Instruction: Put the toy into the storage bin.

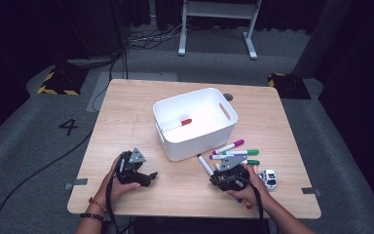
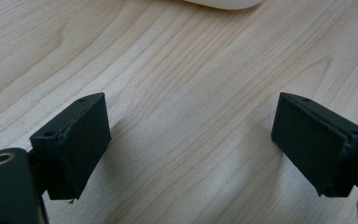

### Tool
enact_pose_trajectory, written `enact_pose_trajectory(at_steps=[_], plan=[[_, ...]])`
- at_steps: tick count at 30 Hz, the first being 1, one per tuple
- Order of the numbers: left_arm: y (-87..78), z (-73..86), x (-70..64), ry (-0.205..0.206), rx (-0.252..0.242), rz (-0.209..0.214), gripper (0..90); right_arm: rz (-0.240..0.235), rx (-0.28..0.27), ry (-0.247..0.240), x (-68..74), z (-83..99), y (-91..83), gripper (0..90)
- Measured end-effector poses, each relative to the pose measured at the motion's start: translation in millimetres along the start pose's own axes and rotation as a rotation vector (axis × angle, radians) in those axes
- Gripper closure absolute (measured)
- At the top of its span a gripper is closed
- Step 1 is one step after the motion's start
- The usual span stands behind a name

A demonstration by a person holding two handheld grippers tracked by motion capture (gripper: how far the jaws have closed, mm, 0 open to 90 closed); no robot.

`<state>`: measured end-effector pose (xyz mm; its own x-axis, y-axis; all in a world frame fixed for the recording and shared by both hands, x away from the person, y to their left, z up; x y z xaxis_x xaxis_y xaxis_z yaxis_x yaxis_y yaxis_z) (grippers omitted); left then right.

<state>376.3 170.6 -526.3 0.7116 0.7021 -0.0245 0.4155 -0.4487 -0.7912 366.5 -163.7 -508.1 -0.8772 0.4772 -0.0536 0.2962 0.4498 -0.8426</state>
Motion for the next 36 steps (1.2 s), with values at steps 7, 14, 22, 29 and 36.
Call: enact_pose_trajectory(at_steps=[7, 14, 22, 29, 36], plan=[[0.0, 0.0, 0.0, 0.000, 0.000, 0.000, 11.7, -0.018, 0.001, -0.010, 2.7, -2.0, 1.4, 69.9], [-0.1, 0.0, 0.0, 0.000, 0.000, -0.001, 11.7, -0.039, 0.004, -0.011, 2.5, -4.1, 3.0, 68.7], [-0.1, 0.0, 0.2, 0.004, 0.001, 0.000, 11.7, -0.049, 0.016, -0.031, 0.4, -8.8, 4.5, 73.2], [-0.1, 0.0, 0.2, 0.004, 0.001, 0.000, 11.7, -0.045, 0.010, -0.038, 0.7, -8.9, 4.7, 74.1], [-0.1, 0.0, 0.2, 0.004, 0.001, 0.000, 11.7, -0.050, -0.005, -0.038, 3.4, -9.0, -1.3, 74.2]])
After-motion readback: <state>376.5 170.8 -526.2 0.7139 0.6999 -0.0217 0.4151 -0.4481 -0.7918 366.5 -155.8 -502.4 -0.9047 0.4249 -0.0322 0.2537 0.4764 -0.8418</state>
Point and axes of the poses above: each handheld gripper's, and its own axes: y roughly forward along the jaws, z roughly out of its underside, x roughly to its left, the point moved 3 cm from there along y, roughly forward along the jaws, and after that the axes turned 5 degrees about x, right-handed, at the moved point
